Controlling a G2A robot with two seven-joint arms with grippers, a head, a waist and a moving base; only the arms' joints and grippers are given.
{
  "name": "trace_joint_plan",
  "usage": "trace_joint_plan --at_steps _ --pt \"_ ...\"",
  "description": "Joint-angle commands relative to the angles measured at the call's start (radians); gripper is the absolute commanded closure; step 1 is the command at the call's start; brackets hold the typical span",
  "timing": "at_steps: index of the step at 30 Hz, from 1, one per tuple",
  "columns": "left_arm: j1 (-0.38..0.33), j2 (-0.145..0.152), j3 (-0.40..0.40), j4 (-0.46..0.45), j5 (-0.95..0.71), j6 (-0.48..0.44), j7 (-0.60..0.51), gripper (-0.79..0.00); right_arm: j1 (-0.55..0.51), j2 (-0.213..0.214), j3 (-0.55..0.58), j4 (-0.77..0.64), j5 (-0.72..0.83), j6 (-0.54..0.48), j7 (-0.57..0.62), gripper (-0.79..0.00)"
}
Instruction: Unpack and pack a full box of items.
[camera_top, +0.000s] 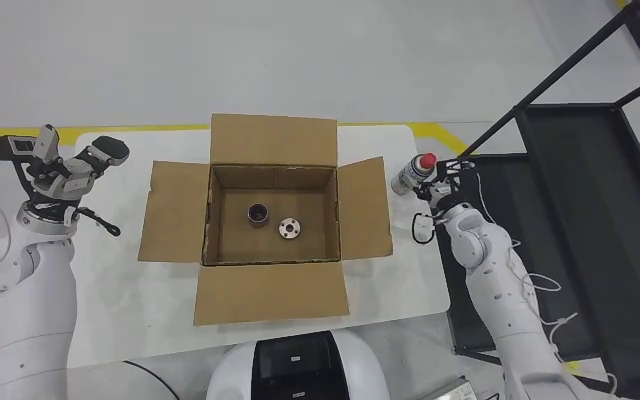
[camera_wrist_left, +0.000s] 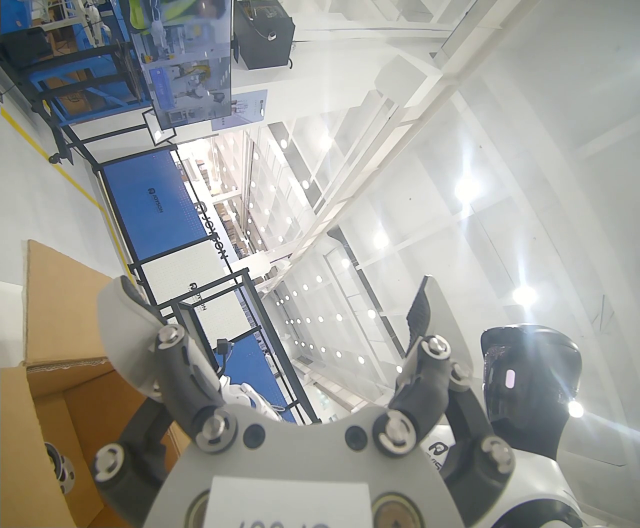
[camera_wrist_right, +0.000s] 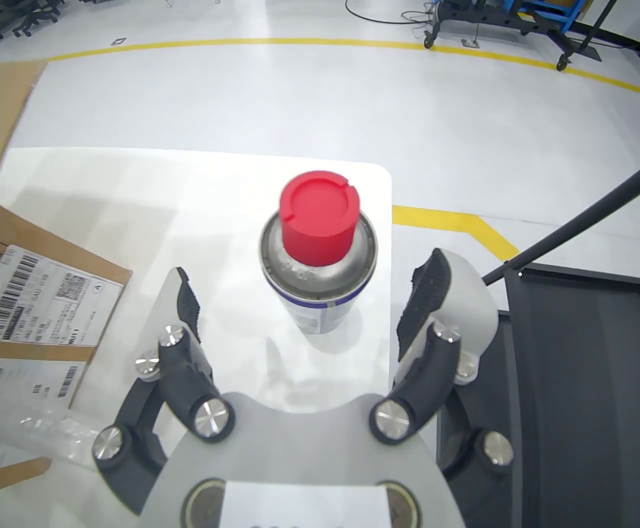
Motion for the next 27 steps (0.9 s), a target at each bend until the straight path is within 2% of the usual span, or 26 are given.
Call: trace_joint_plan --at_steps 1,7,15,16,17,18,19,27 --pt "0.000 0.000 0.000 0.000 0.000 0.000 0.000 -0.785 0.025 -0.002 -0.010 0.052 0.005 -0.008 -0.013 -0.785" --pt "0.000 0.000 0.000 0.000 0.000 0.000 0.000 -0.785 0.113 -0.010 -0.056 0.196 -0.005 -0.030 -0.042 -0.785" --pt "0.000 0.000 0.000 0.000 0.000 0.000 0.000 -0.785 0.178 -0.020 -0.098 0.293 -0.021 -0.024 -0.109 -0.785" --pt "0.000 0.000 0.000 0.000 0.000 0.000 0.000 -0.785 0.183 -0.021 -0.102 0.302 -0.023 -0.025 -0.114 -0.751" --pt "0.000 0.000 0.000 0.000 0.000 0.000 0.000 -0.785 0.188 -0.021 -0.104 0.310 -0.024 -0.025 -0.119 -0.443" --pt "0.000 0.000 0.000 0.000 0.000 0.000 0.000 -0.785 0.192 -0.022 -0.104 0.319 -0.023 -0.021 -0.126 -0.043" --pt "0.000 0.000 0.000 0.000 0.000 0.000 0.000 -0.785 0.196 -0.023 -0.106 0.328 -0.022 -0.019 -0.133 0.000" --pt "0.000 0.000 0.000 0.000 0.000 0.000 0.000 -0.785 0.220 -0.024 -0.107 0.380 -0.010 -0.018 -0.173 0.000"
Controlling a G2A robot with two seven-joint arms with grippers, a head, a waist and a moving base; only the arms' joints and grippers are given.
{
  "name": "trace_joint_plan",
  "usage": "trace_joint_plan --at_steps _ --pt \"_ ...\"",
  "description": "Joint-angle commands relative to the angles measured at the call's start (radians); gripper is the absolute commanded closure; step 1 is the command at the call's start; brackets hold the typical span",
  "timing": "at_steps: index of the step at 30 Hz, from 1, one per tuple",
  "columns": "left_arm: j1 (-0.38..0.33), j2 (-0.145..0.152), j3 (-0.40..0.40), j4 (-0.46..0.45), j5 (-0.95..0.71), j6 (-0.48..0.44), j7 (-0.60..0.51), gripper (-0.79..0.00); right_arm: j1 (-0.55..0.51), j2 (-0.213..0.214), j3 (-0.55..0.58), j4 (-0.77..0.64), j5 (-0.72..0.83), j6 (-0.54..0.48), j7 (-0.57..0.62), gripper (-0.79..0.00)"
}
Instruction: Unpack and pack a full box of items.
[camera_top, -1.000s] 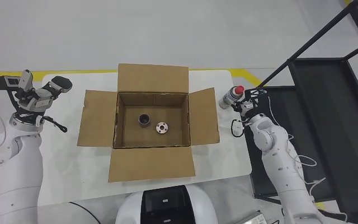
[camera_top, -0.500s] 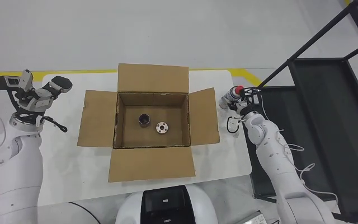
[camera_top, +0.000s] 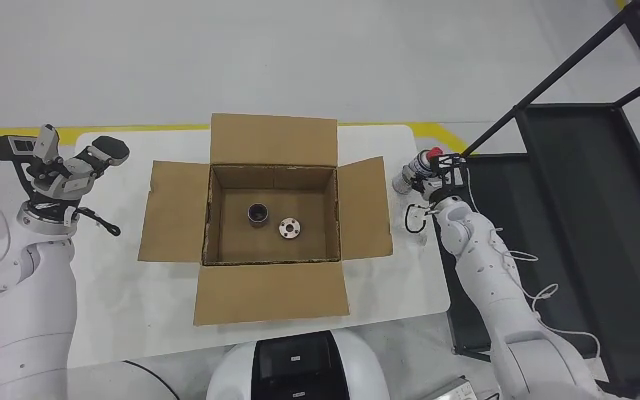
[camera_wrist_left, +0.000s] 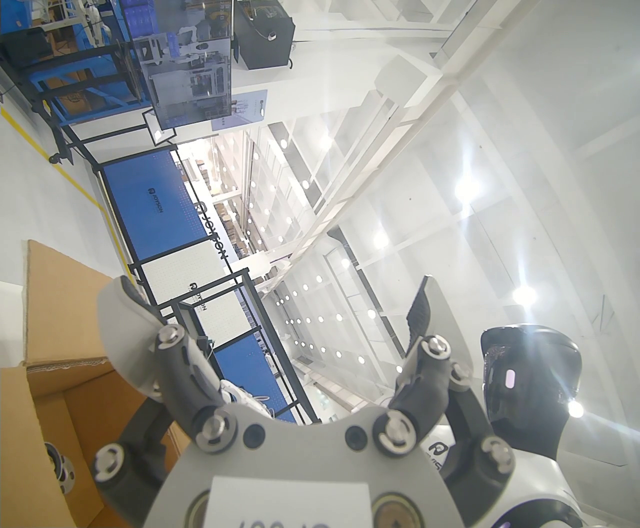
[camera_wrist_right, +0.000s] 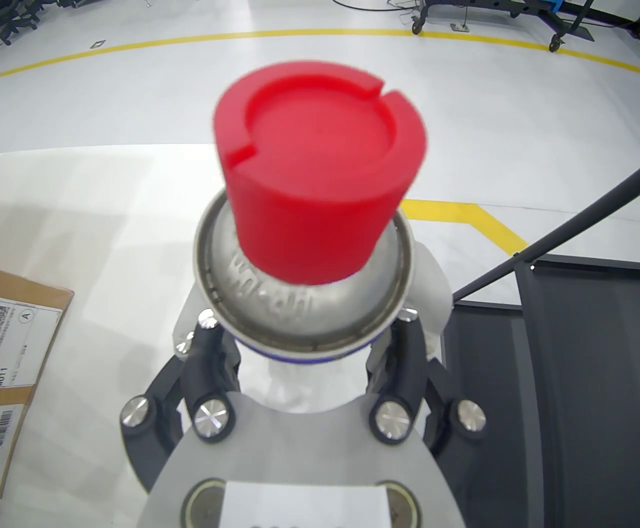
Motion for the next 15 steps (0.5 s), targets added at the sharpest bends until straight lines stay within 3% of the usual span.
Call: trace_joint_plan --at_steps 1,9,15 --pt "0.000 0.000 0.000 0.000 0.000 0.000 0.000 -0.785 0.004 0.000 0.001 0.009 0.004 -0.001 -0.009 0.000" --pt "0.000 0.000 0.000 0.000 0.000 0.000 0.000 -0.785 -0.029 0.007 0.022 -0.059 0.022 -0.043 -0.093 0.000" --pt "0.000 0.000 0.000 0.000 0.000 0.000 0.000 -0.785 -0.194 0.032 0.106 -0.413 -0.011 -0.070 -0.175 0.000"
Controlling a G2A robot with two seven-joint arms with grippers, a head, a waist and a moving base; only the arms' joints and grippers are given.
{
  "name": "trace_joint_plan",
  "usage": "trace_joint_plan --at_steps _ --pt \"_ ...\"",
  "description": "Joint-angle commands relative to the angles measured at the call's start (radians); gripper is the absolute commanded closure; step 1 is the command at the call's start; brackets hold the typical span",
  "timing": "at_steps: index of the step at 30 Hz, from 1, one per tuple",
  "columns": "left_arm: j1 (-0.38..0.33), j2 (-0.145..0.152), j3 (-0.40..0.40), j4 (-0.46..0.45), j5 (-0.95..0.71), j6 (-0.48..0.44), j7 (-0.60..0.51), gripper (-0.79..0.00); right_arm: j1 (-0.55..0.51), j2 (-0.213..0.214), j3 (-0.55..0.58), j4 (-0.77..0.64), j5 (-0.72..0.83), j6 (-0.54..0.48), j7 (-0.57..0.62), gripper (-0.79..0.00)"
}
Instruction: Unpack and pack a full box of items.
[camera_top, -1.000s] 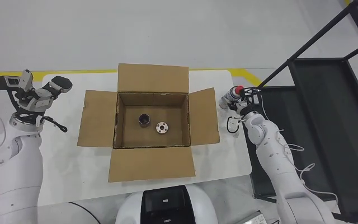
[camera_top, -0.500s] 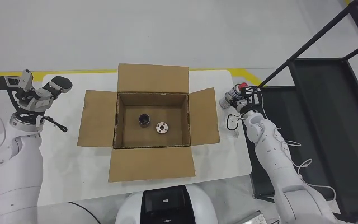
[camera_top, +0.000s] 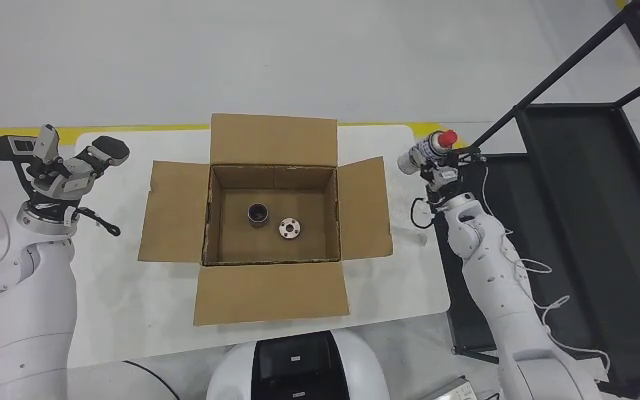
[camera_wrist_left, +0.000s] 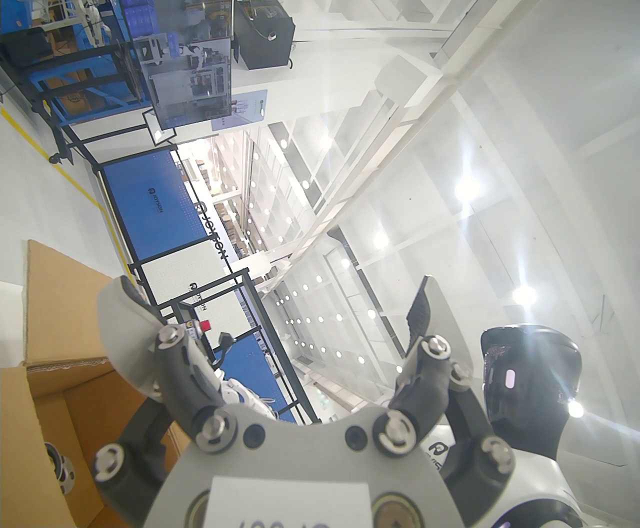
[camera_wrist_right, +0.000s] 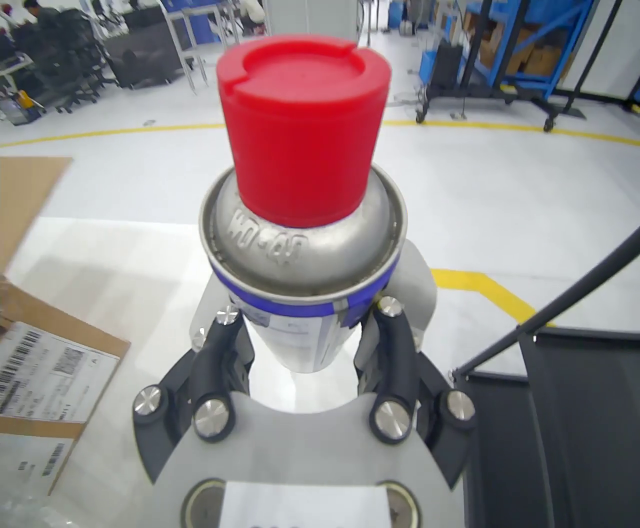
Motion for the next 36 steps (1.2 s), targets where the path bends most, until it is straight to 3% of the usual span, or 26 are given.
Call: trace_joint_plan --at_steps 1,4,8,14,18,24,30,36 --pt "0.000 0.000 0.000 0.000 0.000 0.000 0.000 -0.785 -0.070 0.007 0.029 -0.170 -0.024 0.004 -0.006 0.000" --pt "0.000 0.000 0.000 0.000 0.000 0.000 0.000 -0.785 -0.166 0.015 0.048 -0.412 -0.087 0.011 0.012 0.000" --pt "0.000 0.000 0.000 0.000 0.000 0.000 0.000 -0.785 -0.244 0.020 0.026 -0.655 -0.121 -0.063 0.101 0.000" --pt "0.000 0.000 0.000 0.000 0.000 0.000 0.000 -0.785 -0.223 0.021 -0.091 -0.788 -0.081 -0.212 0.311 0.000" --pt "0.000 0.000 0.000 0.000 0.000 0.000 0.000 -0.785 -0.175 0.015 -0.191 -0.758 0.064 -0.270 0.491 0.000" --pt "0.000 0.000 0.000 0.000 0.000 0.000 0.000 -0.785 -0.037 0.005 -0.280 -0.655 0.382 -0.166 0.838 0.000" --pt "0.000 0.000 0.000 0.000 0.000 0.000 0.000 -0.785 0.080 -0.008 -0.355 -0.506 0.476 -0.022 1.025 0.000" --pt "0.000 0.000 0.000 0.000 0.000 0.000 0.000 -0.785 0.186 -0.030 -0.465 -0.353 0.443 0.061 1.096 0.000"
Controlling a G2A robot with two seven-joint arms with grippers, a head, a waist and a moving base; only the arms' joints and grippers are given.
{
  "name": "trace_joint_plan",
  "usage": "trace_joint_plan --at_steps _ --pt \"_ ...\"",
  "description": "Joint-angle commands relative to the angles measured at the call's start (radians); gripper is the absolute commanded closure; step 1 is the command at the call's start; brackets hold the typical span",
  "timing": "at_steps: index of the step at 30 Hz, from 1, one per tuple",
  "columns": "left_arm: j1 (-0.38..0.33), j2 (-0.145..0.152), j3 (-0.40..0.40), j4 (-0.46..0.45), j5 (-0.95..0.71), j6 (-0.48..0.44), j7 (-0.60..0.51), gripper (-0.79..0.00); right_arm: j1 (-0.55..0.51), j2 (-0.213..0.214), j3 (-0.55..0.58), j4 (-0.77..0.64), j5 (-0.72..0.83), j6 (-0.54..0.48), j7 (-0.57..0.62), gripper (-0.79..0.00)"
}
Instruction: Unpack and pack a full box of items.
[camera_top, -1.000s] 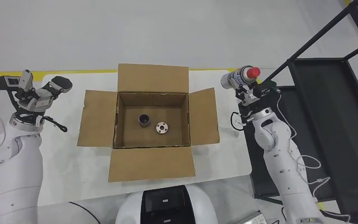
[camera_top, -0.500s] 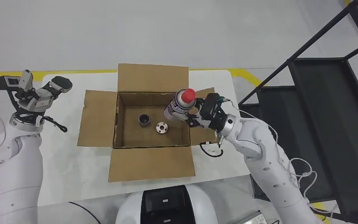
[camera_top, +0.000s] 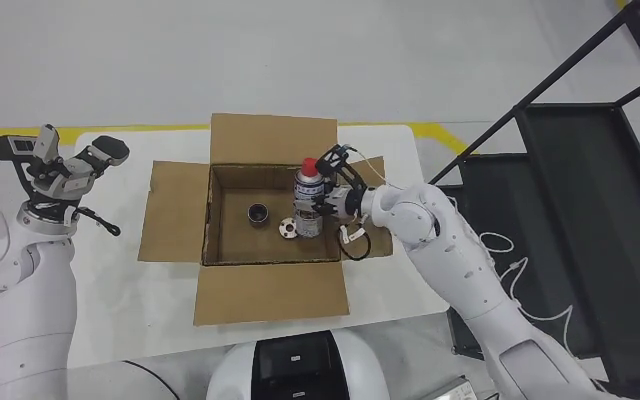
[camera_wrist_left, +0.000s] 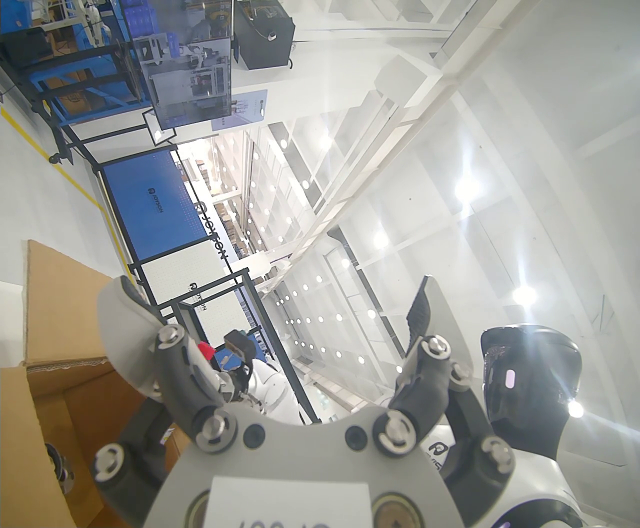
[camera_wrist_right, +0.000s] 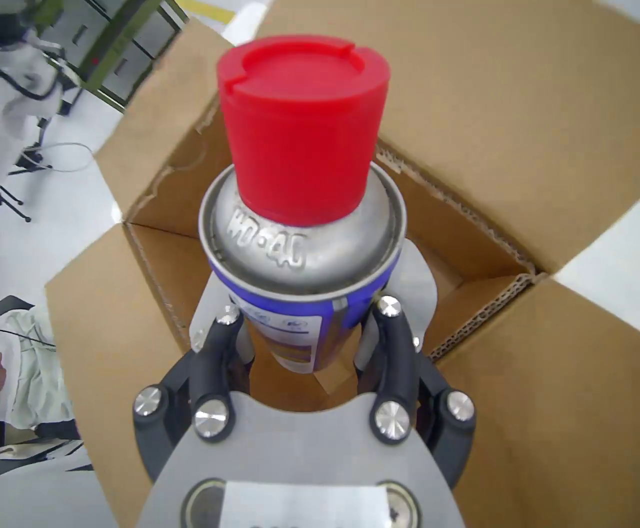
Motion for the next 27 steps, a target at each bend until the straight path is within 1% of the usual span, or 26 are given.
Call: trace_joint_plan --at_steps 1,5,10,11,12,13,17,20,24,27 --pt "0.000 0.000 0.000 0.000 0.000 0.000 0.000 -0.785 0.025 -0.007 -0.034 0.042 -0.007 0.013 0.009 0.000" --pt "0.000 0.000 0.000 0.000 0.000 0.000 0.000 -0.785 0.081 -0.025 -0.109 0.118 -0.038 0.042 0.041 0.000" --pt "0.000 0.000 0.000 0.000 0.000 0.000 0.000 -0.785 0.145 -0.055 -0.197 0.213 -0.053 0.068 0.036 0.000" --pt "0.000 0.000 0.000 0.000 0.000 0.000 0.000 -0.785 0.158 -0.061 -0.213 0.233 -0.052 0.074 0.034 -0.108" --pt "0.000 0.000 0.000 0.000 0.000 0.000 0.000 -0.785 0.171 -0.068 -0.228 0.253 -0.050 0.083 0.029 -0.563" --pt "0.000 0.000 0.000 0.000 0.000 0.000 0.000 -0.785 0.184 -0.075 -0.240 0.270 -0.042 0.090 0.018 -0.785" --pt "0.000 0.000 0.000 0.000 0.000 0.000 0.000 -0.785 0.222 -0.102 -0.277 0.336 -0.003 0.088 -0.040 -0.785" --pt "0.000 0.000 0.000 0.000 0.000 0.000 0.000 -0.785 0.235 -0.112 -0.285 0.349 0.023 0.046 -0.086 -0.785" --pt "0.000 0.000 0.000 0.000 0.000 0.000 0.000 -0.785 0.219 -0.104 -0.263 0.303 0.019 -0.022 -0.114 -0.785" --pt "0.000 0.000 0.000 0.000 0.000 0.000 0.000 -0.785 0.168 -0.081 -0.200 0.221 0.053 -0.101 -0.133 -0.785"
